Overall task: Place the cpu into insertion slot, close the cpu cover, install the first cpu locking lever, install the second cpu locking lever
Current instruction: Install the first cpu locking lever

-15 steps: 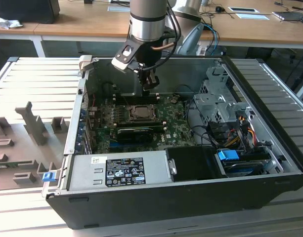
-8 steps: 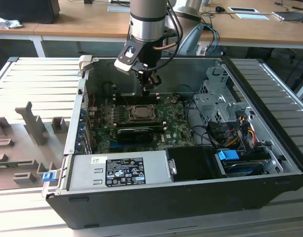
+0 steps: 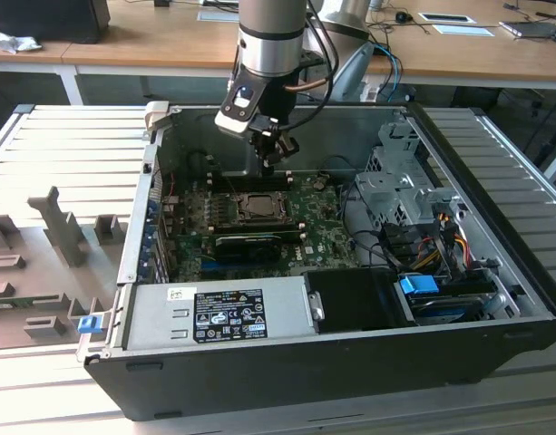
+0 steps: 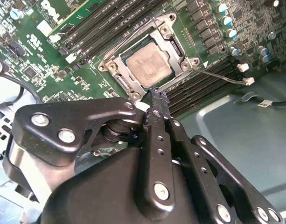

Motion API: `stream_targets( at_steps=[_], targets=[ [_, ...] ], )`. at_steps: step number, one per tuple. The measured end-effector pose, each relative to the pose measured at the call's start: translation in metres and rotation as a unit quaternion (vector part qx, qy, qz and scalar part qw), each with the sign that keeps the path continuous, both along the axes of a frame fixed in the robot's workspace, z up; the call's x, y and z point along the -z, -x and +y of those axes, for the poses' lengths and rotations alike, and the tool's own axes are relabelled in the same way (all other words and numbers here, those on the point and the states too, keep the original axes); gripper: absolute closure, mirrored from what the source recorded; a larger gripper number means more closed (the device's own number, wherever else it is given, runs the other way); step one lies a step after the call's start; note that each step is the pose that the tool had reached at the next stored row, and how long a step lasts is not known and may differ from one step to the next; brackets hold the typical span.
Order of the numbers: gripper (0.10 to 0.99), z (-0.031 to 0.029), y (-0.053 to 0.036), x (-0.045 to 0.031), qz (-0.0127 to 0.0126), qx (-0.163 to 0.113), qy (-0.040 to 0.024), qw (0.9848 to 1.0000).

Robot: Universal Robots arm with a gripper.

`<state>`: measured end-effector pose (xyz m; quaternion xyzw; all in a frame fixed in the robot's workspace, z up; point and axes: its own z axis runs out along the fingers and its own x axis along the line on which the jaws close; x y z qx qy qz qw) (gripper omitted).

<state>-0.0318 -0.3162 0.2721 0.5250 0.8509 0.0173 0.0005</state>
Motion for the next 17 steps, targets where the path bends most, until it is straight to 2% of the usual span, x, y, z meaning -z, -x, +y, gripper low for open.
stream_targets(
  at_steps=[7,10,13,15,17],
  targets=[
    [0.98,0.0,0.0,0.0,0.0,-0.028,0.0,0.9996],
    [0.98,0.0,0.0,0.0,0.0,-0.045,0.0,0.999],
    [0.98,0.0,0.0,0.0001,0.0,-0.066,0.0,0.9978],
    [0.98,0.0,0.0,0.0001,0.0,-0.09,0.0,0.9959],
    [0.98,0.0,0.0,0.0001,0.0,-0.103,0.0,0.9947]
  ],
)
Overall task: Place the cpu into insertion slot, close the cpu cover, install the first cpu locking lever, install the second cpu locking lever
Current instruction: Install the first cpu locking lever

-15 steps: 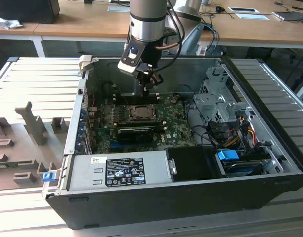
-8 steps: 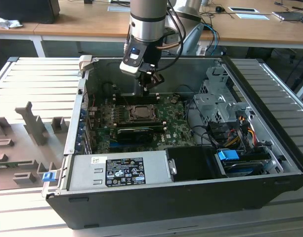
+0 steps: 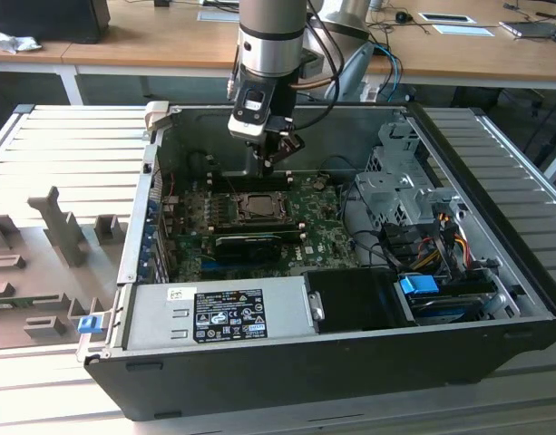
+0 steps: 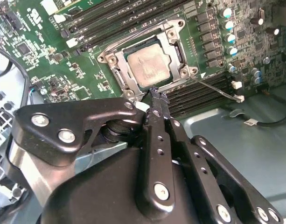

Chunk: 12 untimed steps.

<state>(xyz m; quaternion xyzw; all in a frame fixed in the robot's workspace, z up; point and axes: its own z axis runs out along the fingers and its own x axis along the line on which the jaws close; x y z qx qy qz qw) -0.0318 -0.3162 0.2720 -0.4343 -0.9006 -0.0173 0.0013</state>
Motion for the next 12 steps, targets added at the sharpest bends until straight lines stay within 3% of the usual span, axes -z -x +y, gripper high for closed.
stream_targets(
  at_steps=[7,9,12],
  targets=[
    [0.98,0.0,0.0001,0.0,0.0001,-0.039,0.0003,0.9992],
    [0.98,0.0,0.0001,0.0003,0.0,-0.072,0.0002,0.9974],
    [0.98,0.0,0.0001,0.0007,0.0,-0.119,0.0002,0.9929]
  ],
)
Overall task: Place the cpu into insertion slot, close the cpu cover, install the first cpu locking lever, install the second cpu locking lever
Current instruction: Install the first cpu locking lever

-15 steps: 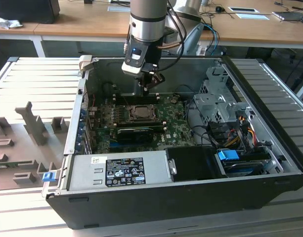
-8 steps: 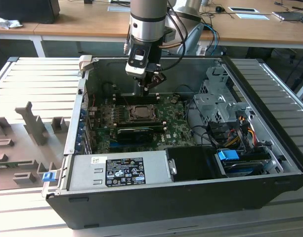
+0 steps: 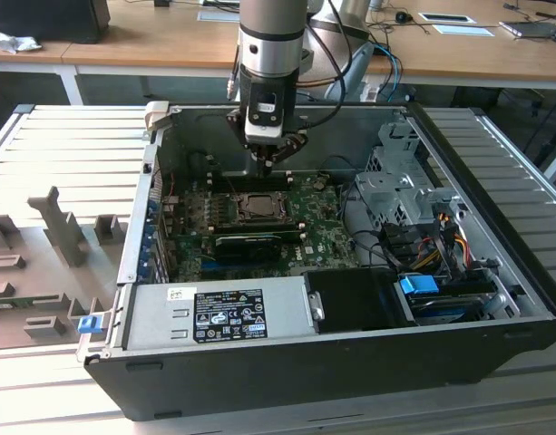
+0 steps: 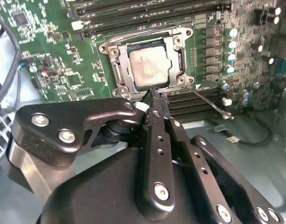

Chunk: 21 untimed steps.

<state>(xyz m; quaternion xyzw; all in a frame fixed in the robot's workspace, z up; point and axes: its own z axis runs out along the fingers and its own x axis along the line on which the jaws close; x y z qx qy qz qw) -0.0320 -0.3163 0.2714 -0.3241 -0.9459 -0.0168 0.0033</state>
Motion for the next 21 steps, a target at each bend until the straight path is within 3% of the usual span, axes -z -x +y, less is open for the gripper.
stream_targets(
  at_steps=[4,9,12,14,17,18,21],
  targets=[
    [0.98,0.0,0.0,0.0002,0.0,-0.054,0.0,0.9986],
    [0.98,0.0,0.0,0.0003,0.0,-0.099,-0.0001,0.9951],
    [0.98,-0.0002,0.0,0.0003,-0.0002,-0.129,0.0,0.9917],
    [0.98,-0.0002,0.0,0.0003,-0.0002,-0.138,0.0,0.9905],
    [0.98,-0.0002,0.0,0.0003,-0.0002,-0.165,0.0,0.9862],
    [0.98,-0.0002,0.0,0.0003,-0.0002,-0.178,0.0,0.9841],
    [0.98,-0.0002,0.0001,0.0003,-0.0002,-0.193,0.0,0.9812]
  ],
)
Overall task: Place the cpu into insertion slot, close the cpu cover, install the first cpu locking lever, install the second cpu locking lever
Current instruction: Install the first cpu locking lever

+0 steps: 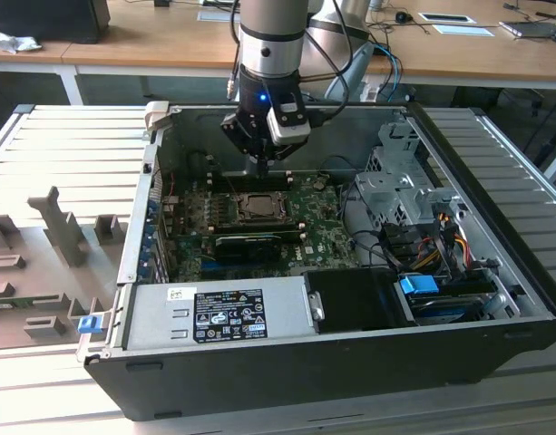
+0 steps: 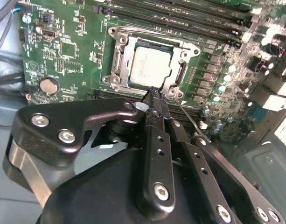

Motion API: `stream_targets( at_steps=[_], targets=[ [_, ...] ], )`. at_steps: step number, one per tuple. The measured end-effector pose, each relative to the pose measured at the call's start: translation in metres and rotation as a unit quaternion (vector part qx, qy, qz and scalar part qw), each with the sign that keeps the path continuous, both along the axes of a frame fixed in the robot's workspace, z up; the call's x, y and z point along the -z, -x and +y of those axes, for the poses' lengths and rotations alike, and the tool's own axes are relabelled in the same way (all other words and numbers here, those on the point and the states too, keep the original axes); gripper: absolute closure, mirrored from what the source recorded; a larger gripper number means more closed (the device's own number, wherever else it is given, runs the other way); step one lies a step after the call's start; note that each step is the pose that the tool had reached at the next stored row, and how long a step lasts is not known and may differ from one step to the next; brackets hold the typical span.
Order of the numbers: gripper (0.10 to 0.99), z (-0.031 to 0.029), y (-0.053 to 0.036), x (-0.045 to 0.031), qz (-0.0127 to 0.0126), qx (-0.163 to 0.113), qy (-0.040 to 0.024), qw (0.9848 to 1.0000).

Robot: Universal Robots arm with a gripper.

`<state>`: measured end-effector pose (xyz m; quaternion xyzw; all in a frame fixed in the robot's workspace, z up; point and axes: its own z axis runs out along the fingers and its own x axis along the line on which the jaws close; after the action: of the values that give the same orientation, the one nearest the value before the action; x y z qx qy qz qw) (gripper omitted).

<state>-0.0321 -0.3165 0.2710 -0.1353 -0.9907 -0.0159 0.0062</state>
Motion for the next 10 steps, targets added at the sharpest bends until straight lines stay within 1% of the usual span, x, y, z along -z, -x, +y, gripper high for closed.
stream_targets(
  at_steps=[3,4,6,7,8,9,10],
  targets=[
    [0.98,0.0,0.0001,0.0003,-0.0001,-0.019,-0.0001,0.9998],
    [0.98,0.0,0.0001,0.0007,-0.0001,-0.038,0.0,0.9993],
    [0.98,-0.0001,0.0001,0.0012,-0.0001,-0.071,0.0001,0.9975],
    [0.98,-0.0002,0.0001,0.0012,-0.0009,-0.081,0.0001,0.9967],
    [0.98,-0.0005,0.0,0.0014,-0.0038,-0.09,0.0002,0.9959],
    [0.98,-0.0005,0.0,0.0016,-0.0049,-0.096,0.0003,0.9954],
    [0.98,-0.0005,0.0,0.0016,-0.0051,-0.103,0.0003,0.9947]
  ],
)
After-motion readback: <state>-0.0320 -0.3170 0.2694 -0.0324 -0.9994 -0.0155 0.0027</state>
